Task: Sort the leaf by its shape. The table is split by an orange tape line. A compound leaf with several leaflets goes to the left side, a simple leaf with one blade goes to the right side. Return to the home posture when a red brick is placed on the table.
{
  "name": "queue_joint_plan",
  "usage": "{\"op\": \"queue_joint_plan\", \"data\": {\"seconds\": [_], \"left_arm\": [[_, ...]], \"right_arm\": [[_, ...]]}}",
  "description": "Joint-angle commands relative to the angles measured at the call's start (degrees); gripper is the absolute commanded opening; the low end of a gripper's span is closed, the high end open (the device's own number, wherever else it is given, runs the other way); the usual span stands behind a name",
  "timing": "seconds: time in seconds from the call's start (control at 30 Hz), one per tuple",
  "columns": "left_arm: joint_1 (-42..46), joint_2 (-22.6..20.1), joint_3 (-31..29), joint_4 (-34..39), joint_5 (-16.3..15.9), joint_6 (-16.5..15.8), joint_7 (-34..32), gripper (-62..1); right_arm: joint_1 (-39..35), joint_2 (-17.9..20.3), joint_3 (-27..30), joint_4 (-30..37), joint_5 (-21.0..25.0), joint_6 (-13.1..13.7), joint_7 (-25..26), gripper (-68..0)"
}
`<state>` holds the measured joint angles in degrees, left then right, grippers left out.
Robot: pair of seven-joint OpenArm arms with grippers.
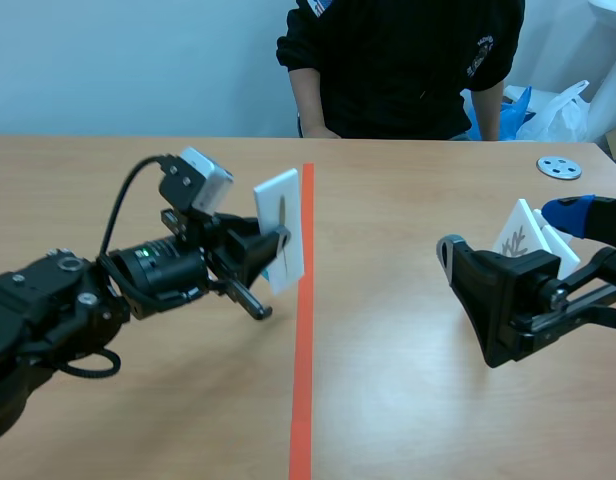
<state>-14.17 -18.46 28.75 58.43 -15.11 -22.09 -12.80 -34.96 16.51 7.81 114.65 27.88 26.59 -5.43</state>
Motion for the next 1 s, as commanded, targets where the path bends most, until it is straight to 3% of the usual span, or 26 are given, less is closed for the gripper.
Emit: {"op": "queue_joint_plan", "data": {"seconds": [0.0, 0.17, 0.37, 0.53, 0.97], "left_arm": [[-0.3, -0.7, -2.8, 1.9, -1.8, 0.1, 0.5, -55.4], [0.2, -1.8, -10.2, 4.2, -5.6, 2.2, 4.8, -55.4], [0.2, -1.9, -16.5, 3.7, -5.7, 11.0, 5.4, -55.4], [0.2, -3.1, -18.6, 0.1, -8.0, 15.5, 5.0, -55.4], [-1.9, -6.2, -21.8, -15.0, -14.8, 18.0, -1.3, -55.4]], "right_arm": [[0.7, 0.1, 0.4, 0.3, 0.9, 0.0, 0.9, 0.4], [0.7, 0.1, 0.4, 0.3, 0.9, 0.0, 0.9, 0.4], [0.7, 0.1, 0.4, 0.3, 0.9, 0.0, 0.9, 0.4], [0.7, 0.1, 0.4, 0.3, 0.9, 0.0, 0.9, 0.4], [0.7, 0.1, 0.4, 0.3, 0.9, 0.0, 0.9, 0.4]]}}
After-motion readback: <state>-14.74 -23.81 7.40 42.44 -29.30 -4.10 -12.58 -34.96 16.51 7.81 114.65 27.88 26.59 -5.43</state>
